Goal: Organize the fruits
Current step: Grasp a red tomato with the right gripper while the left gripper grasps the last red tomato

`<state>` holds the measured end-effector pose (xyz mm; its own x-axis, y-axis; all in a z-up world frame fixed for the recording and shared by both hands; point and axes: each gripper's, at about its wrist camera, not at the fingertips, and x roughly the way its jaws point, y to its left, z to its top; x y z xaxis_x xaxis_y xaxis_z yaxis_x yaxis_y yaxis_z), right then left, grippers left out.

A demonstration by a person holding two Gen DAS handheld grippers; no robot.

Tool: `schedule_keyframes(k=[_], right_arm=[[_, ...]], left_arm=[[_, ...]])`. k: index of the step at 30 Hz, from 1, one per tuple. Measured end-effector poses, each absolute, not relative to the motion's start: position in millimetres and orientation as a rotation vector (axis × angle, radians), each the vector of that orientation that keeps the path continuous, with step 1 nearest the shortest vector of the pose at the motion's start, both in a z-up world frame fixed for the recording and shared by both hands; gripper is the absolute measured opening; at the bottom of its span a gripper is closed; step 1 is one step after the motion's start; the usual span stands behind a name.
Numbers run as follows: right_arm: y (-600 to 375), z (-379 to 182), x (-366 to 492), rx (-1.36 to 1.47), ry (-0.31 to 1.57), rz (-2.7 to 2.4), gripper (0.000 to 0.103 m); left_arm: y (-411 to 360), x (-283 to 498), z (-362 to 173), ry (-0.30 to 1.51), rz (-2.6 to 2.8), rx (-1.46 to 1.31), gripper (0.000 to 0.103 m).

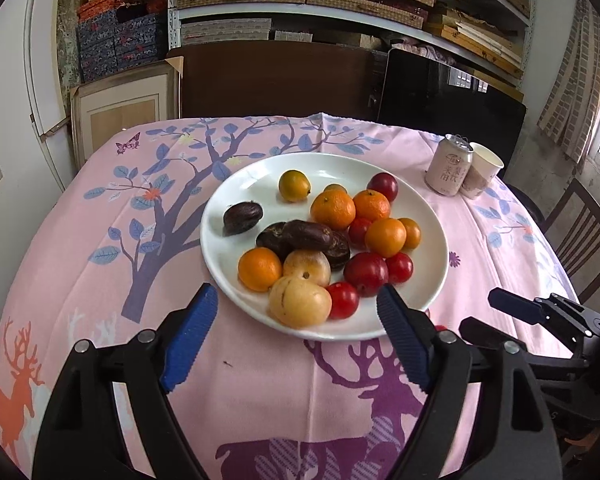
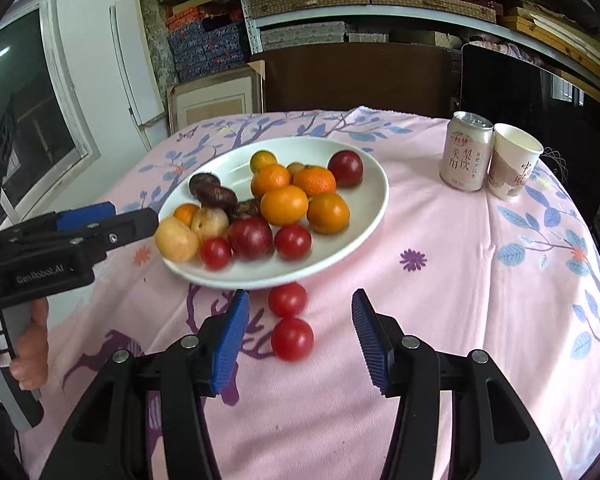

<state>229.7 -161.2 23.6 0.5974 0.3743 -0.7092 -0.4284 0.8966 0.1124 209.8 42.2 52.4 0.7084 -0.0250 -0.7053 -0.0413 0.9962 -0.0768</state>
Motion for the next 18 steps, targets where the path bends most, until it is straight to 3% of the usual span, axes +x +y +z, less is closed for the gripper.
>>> schedule_keyframes(k=[7,11,18], right_arm=[[-136,-11,231,-0.176,0.879,0.441,0.052],[-128,-22,235,-0.216,0.892,0.433,0.027],[-169,-6,220,-0.112,0.875,0.469,0.027]], left_arm=[[38,185,41,0.815,-0.012,-0.078,0.080],[33,176,38,0.834,-0.029,-0.074,0.080],[-3,167,21,0.889,-0.105,-0.037,0.080]])
